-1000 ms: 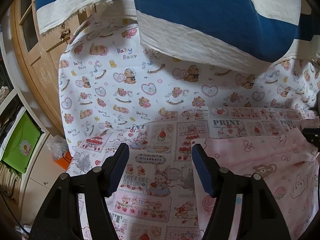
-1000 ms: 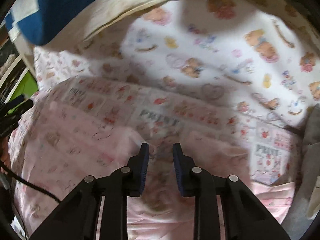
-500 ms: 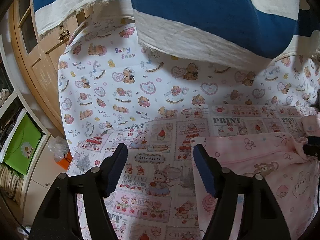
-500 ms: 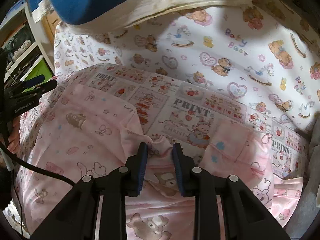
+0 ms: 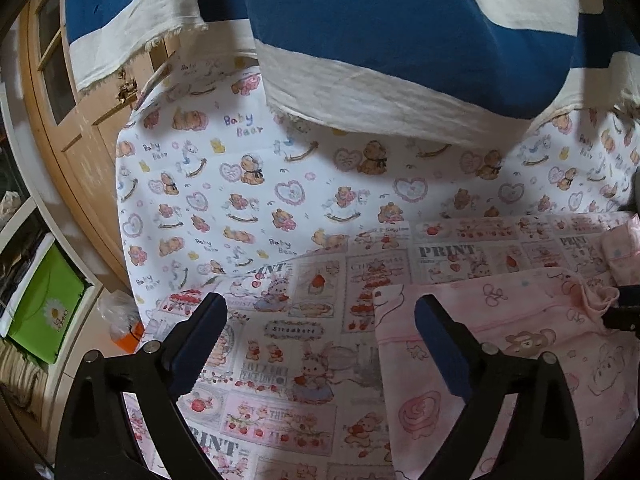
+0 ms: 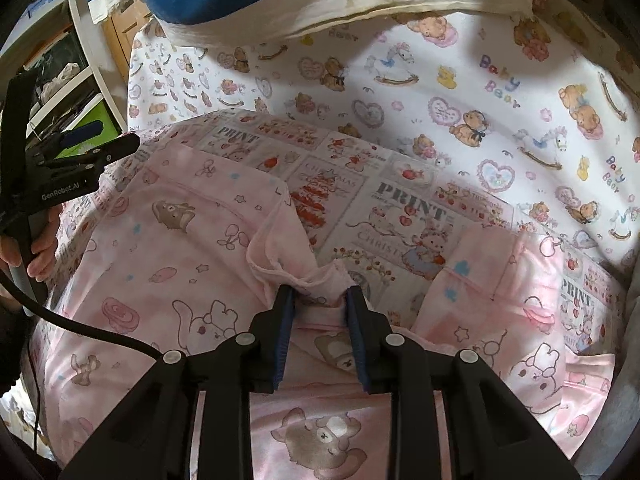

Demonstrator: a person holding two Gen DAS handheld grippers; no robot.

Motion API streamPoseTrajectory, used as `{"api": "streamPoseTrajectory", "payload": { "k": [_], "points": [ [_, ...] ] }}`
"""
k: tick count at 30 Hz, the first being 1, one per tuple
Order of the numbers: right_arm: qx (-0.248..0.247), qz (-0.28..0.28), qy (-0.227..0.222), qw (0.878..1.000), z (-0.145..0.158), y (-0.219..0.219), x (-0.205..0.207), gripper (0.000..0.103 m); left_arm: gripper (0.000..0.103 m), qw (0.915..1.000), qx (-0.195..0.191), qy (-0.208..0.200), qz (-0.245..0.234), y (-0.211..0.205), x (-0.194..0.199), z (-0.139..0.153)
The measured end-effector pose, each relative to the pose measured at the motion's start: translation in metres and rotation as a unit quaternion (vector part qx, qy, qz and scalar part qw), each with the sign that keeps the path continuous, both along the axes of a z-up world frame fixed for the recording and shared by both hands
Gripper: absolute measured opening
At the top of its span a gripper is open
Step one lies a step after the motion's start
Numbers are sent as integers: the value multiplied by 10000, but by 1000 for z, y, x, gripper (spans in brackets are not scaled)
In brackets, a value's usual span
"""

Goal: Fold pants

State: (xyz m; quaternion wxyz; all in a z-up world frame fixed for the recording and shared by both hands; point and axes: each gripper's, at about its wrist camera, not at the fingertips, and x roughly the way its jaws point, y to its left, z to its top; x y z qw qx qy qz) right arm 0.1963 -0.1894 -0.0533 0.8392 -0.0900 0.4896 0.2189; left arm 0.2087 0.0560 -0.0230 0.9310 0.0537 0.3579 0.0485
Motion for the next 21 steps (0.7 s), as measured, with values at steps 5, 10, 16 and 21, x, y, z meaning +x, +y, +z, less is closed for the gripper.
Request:
{"api": "streamPoseTrajectory", "payload": {
  "k": [5,10,16,21],
  "points": [
    [-66,17,-120,9999,2,2,0,26,94,10000,-63,61,30,3,2,-3],
    [-1,-218,-765,9968,25,-9,-4,7,94,9994,-282,91,165,14,5,-3],
    [-141,-710,-1230,9898,50,-34,-2,7,68,9956,-792,420,-270,16,8,-5],
    [-192,-758,-1205,9896,47,-40,0,7,34,9791,-1584,1120,-608,19,24,-28]
  ]
}}
